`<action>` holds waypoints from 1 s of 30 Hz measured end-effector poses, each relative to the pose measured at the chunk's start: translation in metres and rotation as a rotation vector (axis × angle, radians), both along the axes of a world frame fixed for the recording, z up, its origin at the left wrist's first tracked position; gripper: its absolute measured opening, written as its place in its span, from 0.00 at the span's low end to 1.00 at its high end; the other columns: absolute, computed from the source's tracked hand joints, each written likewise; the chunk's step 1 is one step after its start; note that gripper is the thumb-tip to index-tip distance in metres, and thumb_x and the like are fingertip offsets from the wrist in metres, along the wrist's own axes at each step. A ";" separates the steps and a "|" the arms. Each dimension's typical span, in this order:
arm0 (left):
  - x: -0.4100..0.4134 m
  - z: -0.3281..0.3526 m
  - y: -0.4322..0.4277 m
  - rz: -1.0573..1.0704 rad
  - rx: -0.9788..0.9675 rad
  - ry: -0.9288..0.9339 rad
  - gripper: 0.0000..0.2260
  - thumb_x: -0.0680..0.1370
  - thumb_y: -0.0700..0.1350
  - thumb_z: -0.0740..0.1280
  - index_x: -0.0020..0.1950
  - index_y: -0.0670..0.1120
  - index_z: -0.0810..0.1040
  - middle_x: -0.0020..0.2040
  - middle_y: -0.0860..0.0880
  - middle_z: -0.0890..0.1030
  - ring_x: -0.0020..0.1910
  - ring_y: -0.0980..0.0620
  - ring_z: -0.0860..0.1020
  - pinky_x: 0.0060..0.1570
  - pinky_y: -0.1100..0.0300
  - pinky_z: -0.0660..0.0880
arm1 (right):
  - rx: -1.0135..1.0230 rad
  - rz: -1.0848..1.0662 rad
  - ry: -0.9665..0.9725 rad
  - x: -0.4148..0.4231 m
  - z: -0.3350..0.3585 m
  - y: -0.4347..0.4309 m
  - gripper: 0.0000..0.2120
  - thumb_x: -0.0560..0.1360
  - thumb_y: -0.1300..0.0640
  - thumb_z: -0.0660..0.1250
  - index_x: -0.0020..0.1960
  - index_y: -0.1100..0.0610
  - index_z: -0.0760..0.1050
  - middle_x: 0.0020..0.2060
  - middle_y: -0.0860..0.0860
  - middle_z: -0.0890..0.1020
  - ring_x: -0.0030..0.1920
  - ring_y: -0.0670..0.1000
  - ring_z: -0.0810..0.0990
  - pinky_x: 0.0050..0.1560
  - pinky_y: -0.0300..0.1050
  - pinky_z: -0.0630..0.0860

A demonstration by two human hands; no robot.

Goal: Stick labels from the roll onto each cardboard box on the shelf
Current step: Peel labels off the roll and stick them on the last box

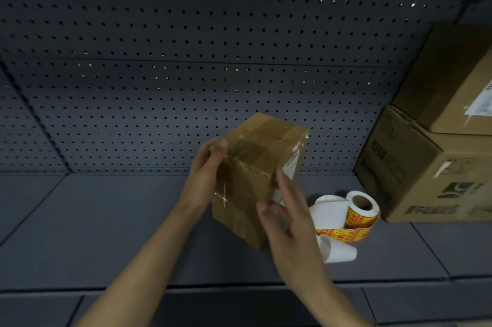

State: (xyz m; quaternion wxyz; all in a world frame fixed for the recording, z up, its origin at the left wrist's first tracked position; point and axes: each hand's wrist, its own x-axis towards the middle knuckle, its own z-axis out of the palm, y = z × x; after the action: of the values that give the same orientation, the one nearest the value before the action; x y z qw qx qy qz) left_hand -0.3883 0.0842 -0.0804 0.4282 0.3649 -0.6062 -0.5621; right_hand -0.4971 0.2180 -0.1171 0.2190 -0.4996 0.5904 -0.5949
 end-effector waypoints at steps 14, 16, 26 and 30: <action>0.005 0.002 0.033 0.209 -0.036 -0.002 0.29 0.77 0.61 0.60 0.77 0.58 0.60 0.72 0.60 0.65 0.63 0.70 0.68 0.52 0.77 0.65 | -0.117 -0.242 0.000 -0.053 0.007 -0.019 0.19 0.79 0.49 0.64 0.69 0.48 0.73 0.63 0.43 0.74 0.66 0.47 0.74 0.67 0.54 0.73; 0.006 0.000 0.056 0.180 -0.047 0.051 0.26 0.75 0.63 0.60 0.73 0.66 0.62 0.69 0.66 0.66 0.58 0.78 0.66 0.49 0.79 0.65 | -0.079 -0.277 -0.069 -0.071 0.019 -0.030 0.19 0.81 0.48 0.63 0.71 0.47 0.71 0.67 0.43 0.73 0.68 0.43 0.72 0.70 0.49 0.70; -0.015 -0.017 0.079 -0.024 -0.086 0.085 0.32 0.73 0.70 0.58 0.76 0.70 0.52 0.74 0.70 0.62 0.73 0.68 0.62 0.73 0.57 0.62 | 0.021 -0.225 -0.237 -0.090 0.027 -0.057 0.23 0.82 0.44 0.56 0.76 0.47 0.64 0.70 0.42 0.71 0.71 0.42 0.68 0.71 0.41 0.64; -0.009 -0.017 0.054 -0.005 -0.085 0.078 0.26 0.80 0.65 0.55 0.78 0.64 0.58 0.71 0.67 0.69 0.69 0.68 0.68 0.63 0.70 0.69 | -0.031 -0.216 -0.253 -0.077 0.023 -0.040 0.23 0.82 0.45 0.58 0.76 0.46 0.64 0.66 0.36 0.73 0.62 0.28 0.70 0.64 0.28 0.68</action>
State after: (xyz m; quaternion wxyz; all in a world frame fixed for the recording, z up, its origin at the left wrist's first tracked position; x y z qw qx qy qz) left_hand -0.3974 0.1383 -0.0971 0.4653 0.3227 -0.6132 -0.5507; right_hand -0.5738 0.1775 -0.0944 0.2189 -0.3578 0.5991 -0.6820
